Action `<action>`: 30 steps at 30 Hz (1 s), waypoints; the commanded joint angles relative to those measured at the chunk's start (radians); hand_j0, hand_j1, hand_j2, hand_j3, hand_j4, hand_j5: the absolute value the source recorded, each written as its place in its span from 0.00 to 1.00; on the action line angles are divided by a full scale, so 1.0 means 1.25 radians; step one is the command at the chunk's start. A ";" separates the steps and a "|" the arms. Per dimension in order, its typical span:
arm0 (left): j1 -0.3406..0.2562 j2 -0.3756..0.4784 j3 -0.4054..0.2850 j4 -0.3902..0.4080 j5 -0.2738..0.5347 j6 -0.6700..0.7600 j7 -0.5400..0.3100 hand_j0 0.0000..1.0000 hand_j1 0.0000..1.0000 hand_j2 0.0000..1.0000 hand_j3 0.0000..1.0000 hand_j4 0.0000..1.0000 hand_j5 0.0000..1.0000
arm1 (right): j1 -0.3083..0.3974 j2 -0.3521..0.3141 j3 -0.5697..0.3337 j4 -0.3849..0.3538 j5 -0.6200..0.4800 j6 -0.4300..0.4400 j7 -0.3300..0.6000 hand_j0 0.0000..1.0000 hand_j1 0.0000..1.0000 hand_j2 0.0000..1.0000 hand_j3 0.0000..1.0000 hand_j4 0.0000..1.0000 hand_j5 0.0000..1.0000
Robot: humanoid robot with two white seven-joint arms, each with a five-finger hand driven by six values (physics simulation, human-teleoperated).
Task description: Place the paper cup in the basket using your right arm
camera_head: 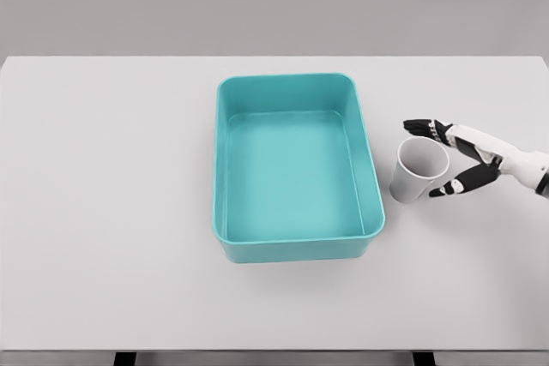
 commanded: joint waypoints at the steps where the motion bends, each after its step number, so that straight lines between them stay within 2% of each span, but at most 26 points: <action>1: 0.000 0.000 0.000 0.000 0.000 0.000 0.000 1.00 1.00 1.00 1.00 1.00 1.00 | 0.000 0.001 0.000 -0.002 -0.005 0.002 0.000 1.00 1.00 1.00 1.00 1.00 1.00; 14: 0.000 0.000 0.000 0.000 0.000 0.000 0.000 1.00 1.00 1.00 1.00 1.00 1.00 | -0.001 0.002 0.000 -0.013 -0.005 0.002 0.000 1.00 1.00 1.00 1.00 1.00 1.00; 17: 0.000 0.000 0.000 0.000 0.000 0.000 0.000 1.00 1.00 1.00 1.00 1.00 1.00 | -0.001 0.002 0.000 -0.015 -0.006 0.003 0.000 0.94 0.94 0.94 0.94 0.94 0.94; 21: 0.000 0.000 0.000 0.000 0.000 0.000 0.000 1.00 1.00 1.00 1.00 1.00 1.00 | -0.001 0.001 0.000 -0.024 -0.005 0.004 0.000 0.92 0.92 0.92 0.92 0.92 0.92; 23: 0.000 0.000 0.000 0.000 0.000 0.000 0.000 1.00 1.00 1.00 1.00 1.00 1.00 | -0.001 0.001 0.000 -0.024 -0.006 0.003 0.000 0.86 0.86 0.86 0.86 0.86 0.86; 30: 0.000 0.000 0.000 0.000 0.000 0.000 0.000 1.00 1.00 1.00 1.00 1.00 1.00 | -0.001 0.001 -0.001 -0.025 -0.005 0.000 0.000 0.75 0.75 0.75 0.75 0.75 0.75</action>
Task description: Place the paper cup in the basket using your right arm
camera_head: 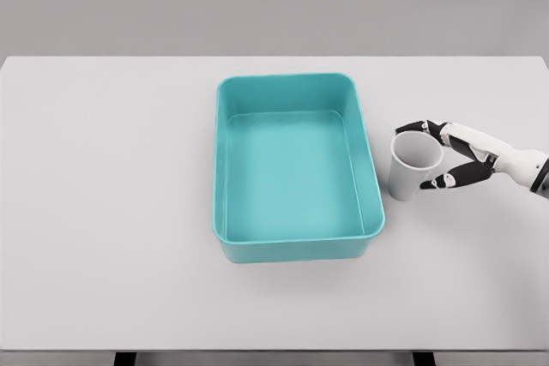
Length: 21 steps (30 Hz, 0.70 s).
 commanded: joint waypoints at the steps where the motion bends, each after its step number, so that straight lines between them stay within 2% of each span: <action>1: 0.000 0.000 0.000 0.001 0.000 0.000 0.000 1.00 1.00 1.00 1.00 1.00 1.00 | 0.000 -0.001 -0.002 -0.001 -0.006 0.000 0.000 0.75 0.75 0.75 0.75 0.75 0.75; 4: 0.000 0.000 0.000 0.000 0.000 0.000 0.000 1.00 1.00 1.00 1.00 1.00 1.00 | 0.000 -0.001 -0.004 -0.001 -0.007 -0.005 0.000 0.72 0.72 0.72 0.72 0.72 0.72; 10: 0.000 0.000 0.000 0.000 0.000 0.000 0.000 1.00 1.00 1.00 1.00 1.00 1.00 | -0.001 -0.001 -0.011 -0.011 -0.019 -0.012 0.000 0.72 0.72 0.72 0.72 0.72 0.72; 21: 0.000 0.000 0.000 0.000 0.000 0.000 0.000 1.00 1.00 1.00 1.00 1.00 1.00 | -0.001 0.003 -0.081 -0.023 -0.021 -0.011 0.000 0.72 0.72 0.72 0.72 0.72 0.72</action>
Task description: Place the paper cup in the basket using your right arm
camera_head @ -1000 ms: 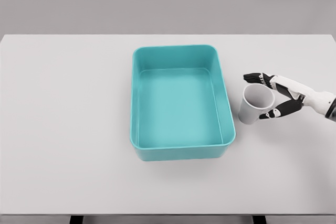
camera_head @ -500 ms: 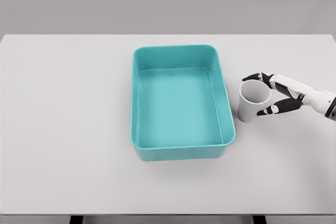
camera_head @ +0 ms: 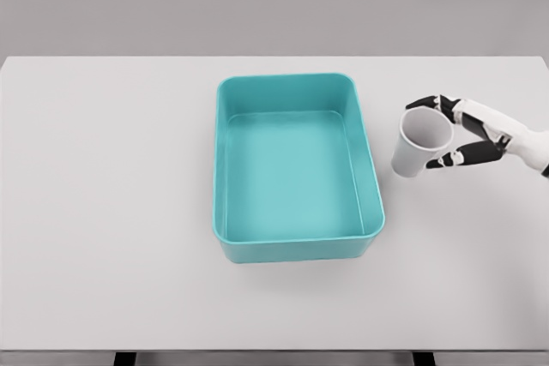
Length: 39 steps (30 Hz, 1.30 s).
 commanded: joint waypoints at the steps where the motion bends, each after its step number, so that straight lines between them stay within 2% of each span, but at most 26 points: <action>1: 0.000 0.000 0.000 0.000 0.000 0.000 0.000 1.00 1.00 1.00 1.00 1.00 1.00 | 0.000 0.010 -0.020 -0.002 -0.006 0.002 0.000 0.72 0.72 0.72 0.72 0.72 0.72; 7: 0.000 0.000 0.000 0.000 0.000 0.000 0.000 1.00 1.00 1.00 1.00 1.00 1.00 | -0.009 0.014 -0.040 -0.009 -0.006 0.004 0.000 0.72 0.72 0.72 0.72 0.72 0.72; 20: 0.000 0.000 0.000 0.001 0.000 0.000 0.000 1.00 1.00 1.00 1.00 1.00 1.00 | -0.018 0.023 -0.081 -0.091 -0.006 0.014 0.000 0.72 0.72 0.72 0.72 0.72 0.72; 27: 0.000 0.000 0.000 0.000 0.000 0.000 0.000 1.00 1.00 1.00 1.00 1.00 1.00 | -0.028 0.023 -0.083 -0.117 -0.006 0.026 0.000 0.73 0.73 0.73 0.73 0.73 0.73; 33: 0.000 0.000 0.000 0.000 0.000 0.000 0.000 1.00 1.00 1.00 1.00 1.00 1.00 | -0.040 0.049 -0.080 -0.159 0.005 0.054 0.000 0.73 0.73 0.73 0.73 0.73 0.73; 39: 0.000 0.000 0.000 0.000 0.000 0.000 0.000 1.00 1.00 1.00 1.00 1.00 1.00 | -0.048 0.077 -0.076 -0.168 0.010 0.056 0.000 0.73 0.73 0.73 0.73 0.73 0.73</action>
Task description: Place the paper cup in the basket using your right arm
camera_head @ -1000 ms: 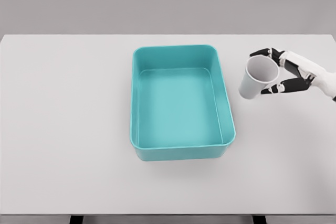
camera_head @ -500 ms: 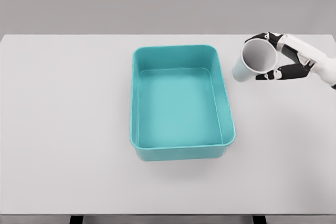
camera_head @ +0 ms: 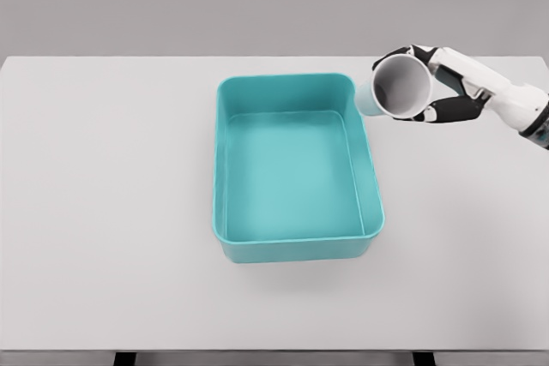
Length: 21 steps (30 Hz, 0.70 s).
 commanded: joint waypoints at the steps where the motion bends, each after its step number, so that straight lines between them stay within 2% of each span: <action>1: 0.000 0.000 0.000 0.000 0.000 0.000 0.000 1.00 1.00 1.00 1.00 1.00 1.00 | -0.002 0.023 0.007 -0.006 -0.003 0.004 0.000 0.73 0.73 0.73 0.73 0.73 0.73; 5: 0.000 0.000 0.000 0.000 0.000 0.000 0.000 1.00 1.00 1.00 1.00 1.00 1.00 | -0.014 0.064 0.011 -0.025 0.047 0.041 0.000 0.73 0.73 0.73 0.73 0.73 0.73; 9: 0.000 0.000 0.000 0.000 0.000 0.000 0.000 1.00 1.00 1.00 1.00 1.00 1.00 | -0.017 0.088 0.011 -0.023 0.056 0.046 0.000 0.73 0.73 0.73 0.73 0.73 0.73; 12: 0.000 0.000 0.000 0.001 0.000 0.000 0.000 1.00 1.00 1.00 1.00 1.00 1.00 | -0.018 0.118 0.012 -0.022 0.098 0.058 0.000 0.73 0.73 0.73 0.73 0.73 0.73; 18: 0.000 0.000 0.000 0.000 0.000 0.000 0.000 1.00 1.00 1.00 1.00 1.00 1.00 | -0.020 0.127 0.018 -0.018 0.111 0.057 0.000 0.74 0.74 0.74 0.74 0.74 0.74; 21: 0.000 0.000 0.000 0.000 0.000 0.000 0.000 1.00 1.00 1.00 1.00 1.00 1.00 | -0.021 0.153 0.025 -0.013 0.137 0.057 0.000 0.74 0.74 0.74 0.74 0.74 0.74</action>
